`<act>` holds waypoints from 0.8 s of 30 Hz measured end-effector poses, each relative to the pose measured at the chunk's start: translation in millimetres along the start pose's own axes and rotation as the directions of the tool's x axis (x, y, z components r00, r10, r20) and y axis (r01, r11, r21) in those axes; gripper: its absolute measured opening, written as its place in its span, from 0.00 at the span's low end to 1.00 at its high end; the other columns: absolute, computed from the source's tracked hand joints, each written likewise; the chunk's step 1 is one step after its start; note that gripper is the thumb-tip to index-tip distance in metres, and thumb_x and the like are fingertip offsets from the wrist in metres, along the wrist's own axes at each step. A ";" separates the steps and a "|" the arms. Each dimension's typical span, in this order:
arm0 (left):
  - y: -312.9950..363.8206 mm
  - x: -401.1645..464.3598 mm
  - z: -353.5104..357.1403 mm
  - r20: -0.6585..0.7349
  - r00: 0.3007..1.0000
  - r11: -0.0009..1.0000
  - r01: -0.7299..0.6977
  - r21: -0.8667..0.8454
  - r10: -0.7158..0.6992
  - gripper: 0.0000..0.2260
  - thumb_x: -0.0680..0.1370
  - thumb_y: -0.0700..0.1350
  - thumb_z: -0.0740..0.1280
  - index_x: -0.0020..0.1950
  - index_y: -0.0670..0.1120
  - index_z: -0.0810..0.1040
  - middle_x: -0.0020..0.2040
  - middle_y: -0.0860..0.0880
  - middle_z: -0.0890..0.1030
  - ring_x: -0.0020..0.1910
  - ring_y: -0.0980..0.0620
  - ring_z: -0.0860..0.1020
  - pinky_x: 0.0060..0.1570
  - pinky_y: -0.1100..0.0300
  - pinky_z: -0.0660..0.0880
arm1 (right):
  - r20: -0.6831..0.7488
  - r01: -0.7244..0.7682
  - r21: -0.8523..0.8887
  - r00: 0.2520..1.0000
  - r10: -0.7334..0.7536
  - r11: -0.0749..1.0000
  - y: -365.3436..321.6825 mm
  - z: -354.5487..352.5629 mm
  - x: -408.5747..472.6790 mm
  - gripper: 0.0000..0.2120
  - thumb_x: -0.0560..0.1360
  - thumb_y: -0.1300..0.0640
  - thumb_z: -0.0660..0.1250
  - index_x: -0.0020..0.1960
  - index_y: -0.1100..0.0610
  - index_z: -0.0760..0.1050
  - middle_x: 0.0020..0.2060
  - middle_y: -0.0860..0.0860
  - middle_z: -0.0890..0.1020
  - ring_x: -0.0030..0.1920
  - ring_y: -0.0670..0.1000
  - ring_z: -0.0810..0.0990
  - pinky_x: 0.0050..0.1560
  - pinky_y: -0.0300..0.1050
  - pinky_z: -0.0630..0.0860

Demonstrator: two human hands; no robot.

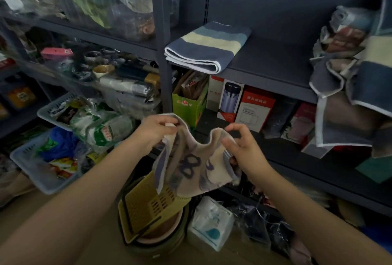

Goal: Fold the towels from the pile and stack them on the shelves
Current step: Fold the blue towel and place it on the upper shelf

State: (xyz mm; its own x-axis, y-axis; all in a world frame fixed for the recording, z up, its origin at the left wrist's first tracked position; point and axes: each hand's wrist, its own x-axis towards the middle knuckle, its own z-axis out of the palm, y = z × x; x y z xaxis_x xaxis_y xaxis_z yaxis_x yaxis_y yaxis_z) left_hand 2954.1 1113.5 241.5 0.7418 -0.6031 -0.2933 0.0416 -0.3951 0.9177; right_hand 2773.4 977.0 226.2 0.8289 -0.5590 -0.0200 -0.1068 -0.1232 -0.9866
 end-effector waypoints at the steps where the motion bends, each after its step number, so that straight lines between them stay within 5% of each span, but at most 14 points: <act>1: -0.6 -0.4 0.0 -0.014 1.000 1.000 -0.011 -0.004 0.011 0.14 0.75 0.34 0.66 0.60 0.42 0.78 0.53 0.40 0.80 0.50 0.42 0.78 0.50 0.50 0.75 | 0.002 0.026 0.055 1.000 -0.026 0.998 -9.5 3.3 -1.6 0.03 0.78 0.60 0.61 0.48 0.52 0.69 0.33 0.58 0.68 0.27 0.49 0.66 0.23 0.37 0.67; 3: 1.0 -1.7 1.8 -0.025 0.999 0.997 -0.034 -0.070 0.032 0.17 0.74 0.34 0.67 0.63 0.44 0.76 0.55 0.43 0.79 0.53 0.46 0.78 0.52 0.54 0.75 | 0.041 0.053 0.129 0.997 -0.059 0.990 -26.2 9.9 -4.2 0.04 0.78 0.62 0.62 0.44 0.55 0.72 0.32 0.58 0.69 0.27 0.49 0.69 0.25 0.37 0.70; 6: 11.5 -9.7 9.5 0.038 0.999 0.938 -0.023 -0.345 0.038 0.17 0.74 0.34 0.67 0.63 0.42 0.74 0.50 0.44 0.81 0.43 0.50 0.80 0.39 0.61 0.77 | 0.178 0.054 0.170 0.980 -0.084 0.984 -44.2 17.1 -6.5 0.03 0.77 0.64 0.61 0.48 0.60 0.73 0.34 0.55 0.77 0.30 0.48 0.77 0.32 0.38 0.76; 10: 24.6 -26.7 17.2 0.164 0.976 0.850 -0.034 -0.526 0.140 0.11 0.74 0.36 0.65 0.55 0.39 0.79 0.43 0.44 0.83 0.39 0.51 0.81 0.38 0.62 0.79 | 0.373 0.100 0.114 0.918 -0.136 0.988 -54.6 18.2 -5.1 0.15 0.74 0.75 0.59 0.59 0.66 0.70 0.46 0.54 0.81 0.48 0.44 0.81 0.50 0.35 0.76; 15: 21.8 -42.0 27.1 0.209 0.956 0.870 -0.080 -0.487 0.206 0.11 0.75 0.40 0.66 0.56 0.40 0.80 0.47 0.43 0.83 0.43 0.50 0.80 0.44 0.61 0.78 | 0.108 0.191 0.004 0.976 -0.191 0.981 -51.3 19.1 0.4 0.06 0.75 0.65 0.64 0.44 0.57 0.78 0.31 0.48 0.83 0.33 0.44 0.80 0.39 0.35 0.77; 18: 21.9 -44.9 31.7 0.157 0.956 0.886 -0.156 -0.437 0.246 0.07 0.76 0.41 0.66 0.50 0.44 0.82 0.45 0.45 0.84 0.42 0.51 0.81 0.42 0.62 0.78 | -0.015 0.347 -0.323 0.928 -0.372 0.880 -43.7 17.6 1.8 0.05 0.73 0.59 0.69 0.40 0.52 0.80 0.34 0.47 0.78 0.36 0.45 0.76 0.42 0.37 0.72; 20: 23.8 -45.6 34.2 0.100 0.959 0.916 -0.217 -0.339 0.264 0.06 0.76 0.42 0.66 0.44 0.47 0.82 0.39 0.48 0.84 0.38 0.54 0.81 0.37 0.64 0.77 | -0.001 0.416 -0.445 0.885 -0.465 0.793 -42.6 19.2 3.1 0.03 0.73 0.56 0.69 0.42 0.52 0.81 0.39 0.45 0.74 0.44 0.46 0.74 0.48 0.36 0.69; 24: 28.9 -47.4 35.1 0.068 0.933 0.934 -0.347 -0.085 0.353 0.10 0.79 0.44 0.62 0.40 0.51 0.80 0.35 0.52 0.82 0.34 0.58 0.79 0.34 0.66 0.74 | 0.173 0.563 -0.456 0.816 -0.552 0.689 -40.2 20.8 4.4 0.07 0.75 0.58 0.64 0.47 0.58 0.80 0.41 0.43 0.78 0.44 0.42 0.76 0.47 0.31 0.69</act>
State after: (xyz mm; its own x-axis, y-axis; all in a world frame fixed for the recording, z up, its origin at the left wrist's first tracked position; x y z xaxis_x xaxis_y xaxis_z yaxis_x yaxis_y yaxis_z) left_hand 2896.7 1106.4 272.5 0.6612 -0.7495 0.0323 -0.1619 -0.1005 0.9817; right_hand 2792.8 996.6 262.4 0.8302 -0.2457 0.5003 0.1429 -0.7738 -0.6171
